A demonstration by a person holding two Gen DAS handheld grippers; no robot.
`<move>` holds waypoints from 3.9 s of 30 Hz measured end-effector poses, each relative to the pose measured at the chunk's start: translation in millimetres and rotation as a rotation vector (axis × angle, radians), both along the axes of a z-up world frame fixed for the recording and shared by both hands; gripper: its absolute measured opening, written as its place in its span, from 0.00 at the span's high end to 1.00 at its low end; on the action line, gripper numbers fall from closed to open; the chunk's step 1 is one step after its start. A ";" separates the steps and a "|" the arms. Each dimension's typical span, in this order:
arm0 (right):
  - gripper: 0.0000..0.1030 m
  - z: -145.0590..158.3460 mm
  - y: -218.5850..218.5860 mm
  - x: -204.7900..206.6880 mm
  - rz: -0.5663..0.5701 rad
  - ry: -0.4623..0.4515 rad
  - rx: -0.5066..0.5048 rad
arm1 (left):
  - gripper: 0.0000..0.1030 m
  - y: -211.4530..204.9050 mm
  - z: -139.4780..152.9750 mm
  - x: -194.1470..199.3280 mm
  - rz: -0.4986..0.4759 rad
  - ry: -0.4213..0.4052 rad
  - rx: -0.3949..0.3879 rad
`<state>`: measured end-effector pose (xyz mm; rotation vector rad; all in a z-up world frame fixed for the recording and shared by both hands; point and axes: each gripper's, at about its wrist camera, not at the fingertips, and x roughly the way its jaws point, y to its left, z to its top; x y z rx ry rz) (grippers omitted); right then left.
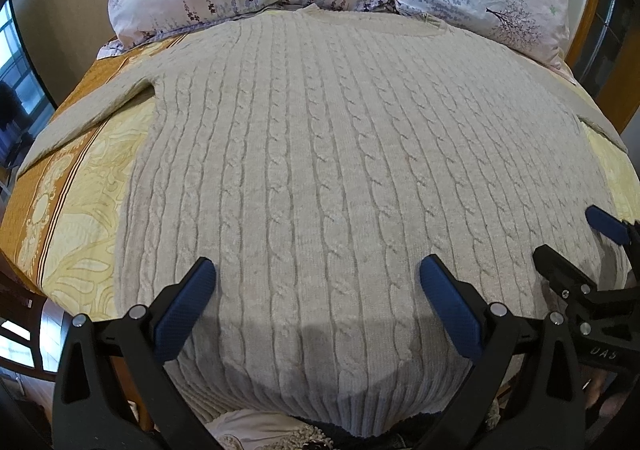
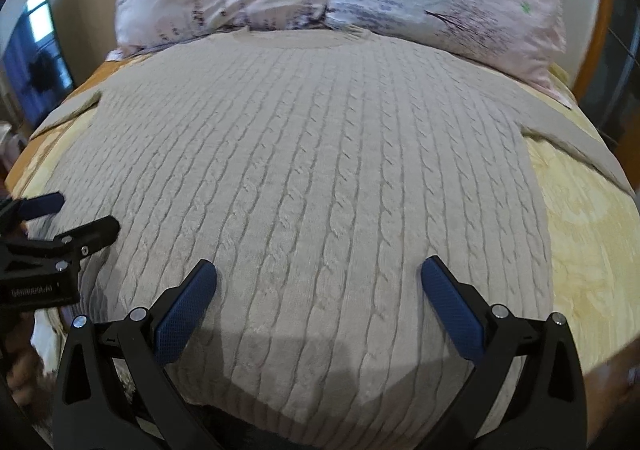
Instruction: Fold small clothes
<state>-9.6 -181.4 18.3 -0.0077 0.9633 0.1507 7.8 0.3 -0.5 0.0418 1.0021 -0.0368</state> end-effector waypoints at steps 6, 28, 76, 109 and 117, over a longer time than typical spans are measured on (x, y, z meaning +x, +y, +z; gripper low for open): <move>0.01 19.6 -48.4 16.1 -0.091 -0.062 0.154 | 0.02 4.7 1.5 9.8 -0.041 -0.040 -0.034; 0.62 -23.6 -274.8 117.1 -0.702 0.015 0.686 | 0.02 36.3 29.0 94.2 -0.106 -0.075 -0.222; 0.72 0.9 -89.3 170.7 -0.236 0.063 0.631 | 0.02 67.5 36.7 139.5 -0.054 -0.129 -0.211; 0.89 92.0 -3.9 187.2 0.060 -0.229 0.373 | 0.02 117.3 40.9 161.9 0.002 -0.139 -0.510; 0.46 47.6 54.8 183.3 0.204 -0.013 0.450 | 0.04 133.4 32.8 169.0 0.061 -0.092 -0.616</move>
